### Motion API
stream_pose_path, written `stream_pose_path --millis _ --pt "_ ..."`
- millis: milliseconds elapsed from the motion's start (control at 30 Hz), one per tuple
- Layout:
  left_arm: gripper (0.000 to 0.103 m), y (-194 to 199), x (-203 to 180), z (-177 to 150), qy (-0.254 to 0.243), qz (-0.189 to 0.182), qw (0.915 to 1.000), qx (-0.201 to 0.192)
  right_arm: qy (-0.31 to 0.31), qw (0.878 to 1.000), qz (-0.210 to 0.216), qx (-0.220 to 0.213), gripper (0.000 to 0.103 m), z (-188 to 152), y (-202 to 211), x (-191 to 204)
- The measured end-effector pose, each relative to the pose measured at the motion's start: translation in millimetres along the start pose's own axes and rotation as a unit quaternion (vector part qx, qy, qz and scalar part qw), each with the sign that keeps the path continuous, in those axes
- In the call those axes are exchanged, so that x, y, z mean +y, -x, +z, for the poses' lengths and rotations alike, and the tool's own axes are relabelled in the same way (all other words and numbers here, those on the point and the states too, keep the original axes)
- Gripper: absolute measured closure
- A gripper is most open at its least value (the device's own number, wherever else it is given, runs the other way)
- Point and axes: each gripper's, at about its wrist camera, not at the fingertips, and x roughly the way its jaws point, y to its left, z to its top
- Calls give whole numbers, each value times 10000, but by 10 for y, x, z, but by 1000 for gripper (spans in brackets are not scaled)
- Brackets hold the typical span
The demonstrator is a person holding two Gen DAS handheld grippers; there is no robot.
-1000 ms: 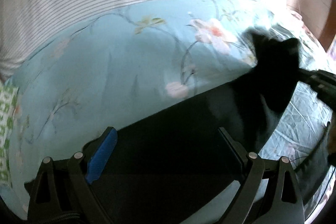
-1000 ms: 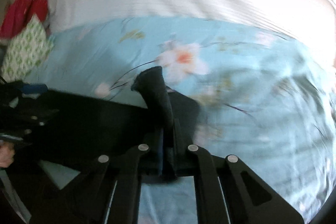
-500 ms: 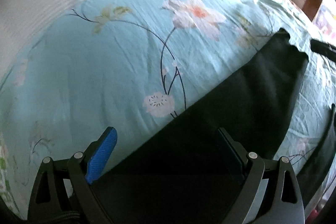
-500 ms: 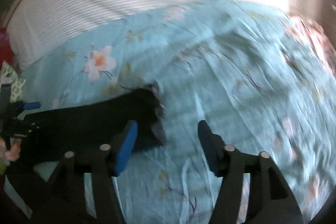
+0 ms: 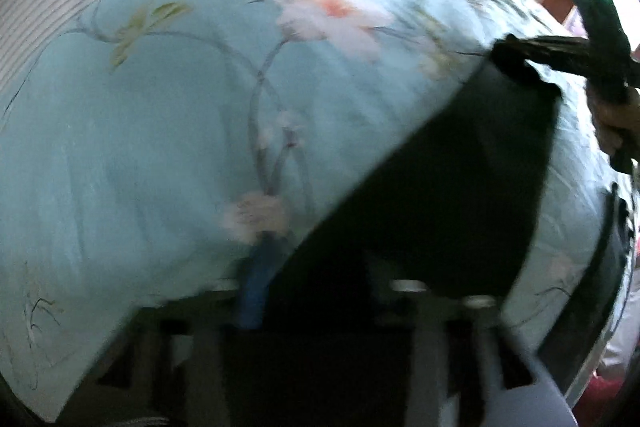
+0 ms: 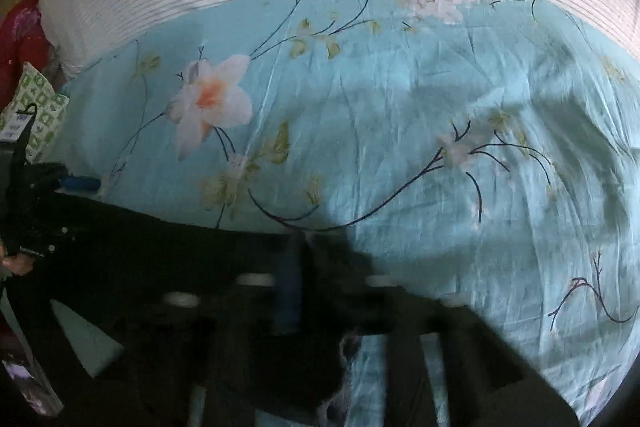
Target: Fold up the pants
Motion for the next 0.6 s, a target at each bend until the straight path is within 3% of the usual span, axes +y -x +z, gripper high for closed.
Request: stream_pose_path --millis 100,333,600 --pt "99 74 -159 -21 -122 103 9998 -74 81 9995 126 -291 95 -47 194 13" --pt "100 431 -459 -245 -94 -81 9992 -369 136 9940 670 -849 95 -259 768 -20" --pt "100 880 -901 -671 3 -313 9974 -654 413 9894 899 -1060 95 -786 1194 120"
